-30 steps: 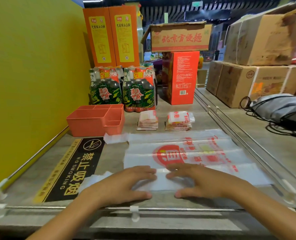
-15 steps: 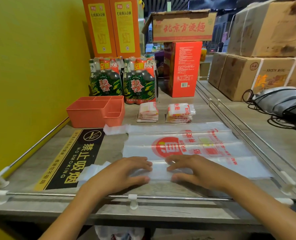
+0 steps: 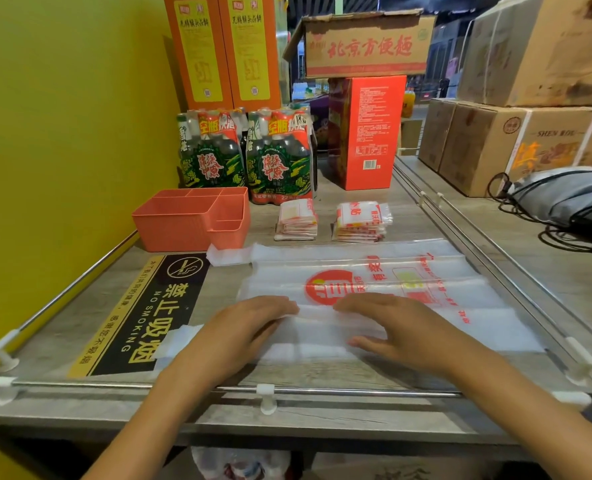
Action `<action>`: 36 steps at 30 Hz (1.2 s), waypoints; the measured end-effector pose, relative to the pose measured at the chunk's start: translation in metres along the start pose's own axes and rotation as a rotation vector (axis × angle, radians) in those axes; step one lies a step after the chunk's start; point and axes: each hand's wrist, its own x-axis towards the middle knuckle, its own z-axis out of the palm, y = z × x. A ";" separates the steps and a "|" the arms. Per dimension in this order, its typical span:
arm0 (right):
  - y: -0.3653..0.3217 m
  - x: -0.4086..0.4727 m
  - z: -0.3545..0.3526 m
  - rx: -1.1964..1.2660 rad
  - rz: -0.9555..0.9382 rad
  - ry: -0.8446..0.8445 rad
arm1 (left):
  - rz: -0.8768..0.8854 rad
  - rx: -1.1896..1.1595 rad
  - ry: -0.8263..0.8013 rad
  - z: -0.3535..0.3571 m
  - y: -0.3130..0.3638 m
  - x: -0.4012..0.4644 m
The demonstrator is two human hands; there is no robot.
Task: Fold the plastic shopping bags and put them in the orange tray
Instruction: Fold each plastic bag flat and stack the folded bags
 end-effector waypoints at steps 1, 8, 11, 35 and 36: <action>0.002 0.000 0.001 -0.041 0.015 -0.011 | 0.004 0.012 0.013 0.000 -0.002 0.000; 0.006 0.004 0.005 -0.091 0.025 0.077 | -0.062 0.093 -0.078 0.008 -0.012 0.003; 0.007 0.003 0.003 -0.085 0.102 0.028 | -0.109 0.086 -0.066 0.006 -0.009 0.001; -0.060 -0.042 -0.157 -0.434 -0.089 0.734 | 0.021 0.245 0.376 -0.162 0.073 -0.005; -0.064 -0.046 -0.165 -0.444 -0.126 0.767 | 0.060 0.260 0.406 -0.169 0.076 -0.007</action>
